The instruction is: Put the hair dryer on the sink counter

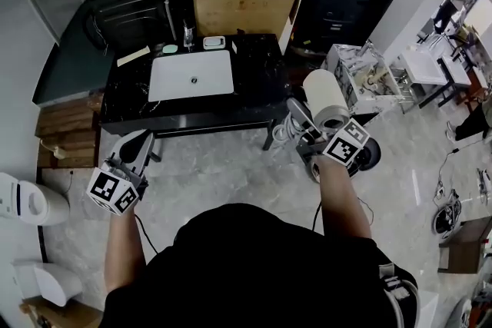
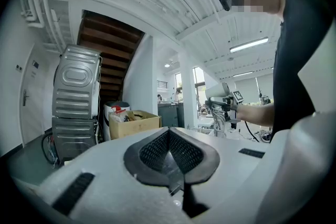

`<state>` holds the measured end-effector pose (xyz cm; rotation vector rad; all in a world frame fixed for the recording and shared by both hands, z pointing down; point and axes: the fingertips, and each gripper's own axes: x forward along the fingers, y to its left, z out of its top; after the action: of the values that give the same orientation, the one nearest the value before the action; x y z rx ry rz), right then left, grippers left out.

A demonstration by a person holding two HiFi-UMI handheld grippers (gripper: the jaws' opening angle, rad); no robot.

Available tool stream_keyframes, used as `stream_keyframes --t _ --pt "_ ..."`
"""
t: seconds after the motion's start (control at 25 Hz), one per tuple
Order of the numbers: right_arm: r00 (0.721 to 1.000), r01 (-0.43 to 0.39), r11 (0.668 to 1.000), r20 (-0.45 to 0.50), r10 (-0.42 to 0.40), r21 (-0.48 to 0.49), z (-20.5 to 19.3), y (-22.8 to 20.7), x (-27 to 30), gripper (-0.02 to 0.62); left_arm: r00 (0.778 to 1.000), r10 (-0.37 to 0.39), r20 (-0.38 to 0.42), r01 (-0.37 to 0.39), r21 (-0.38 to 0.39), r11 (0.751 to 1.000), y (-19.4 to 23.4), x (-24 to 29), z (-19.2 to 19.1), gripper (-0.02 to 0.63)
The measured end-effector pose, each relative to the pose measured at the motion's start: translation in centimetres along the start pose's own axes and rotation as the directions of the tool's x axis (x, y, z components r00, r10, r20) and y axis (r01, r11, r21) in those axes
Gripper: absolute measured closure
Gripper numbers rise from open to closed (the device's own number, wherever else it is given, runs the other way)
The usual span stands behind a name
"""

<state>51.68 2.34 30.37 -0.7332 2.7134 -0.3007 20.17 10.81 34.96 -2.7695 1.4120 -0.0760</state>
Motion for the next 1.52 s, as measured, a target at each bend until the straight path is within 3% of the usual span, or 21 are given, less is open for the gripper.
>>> stream_keyframes --t 0.68,1.52 --pt "0.999 0.009 1.0 -0.04 -0.008 0.027 -1.5 -1.7 2.6 0.423 1.0 0.017 0.007 -0.016 -0.041 0.999 1.9 0.3 -1.5 0.591" --pt "0.993 0.09 0.996 -0.076 -0.088 0.026 -6.0 -4.9 17.6 0.423 0.999 -0.037 -0.005 0.036 -0.086 0.996 19.5 2.5 -4.0 0.591"
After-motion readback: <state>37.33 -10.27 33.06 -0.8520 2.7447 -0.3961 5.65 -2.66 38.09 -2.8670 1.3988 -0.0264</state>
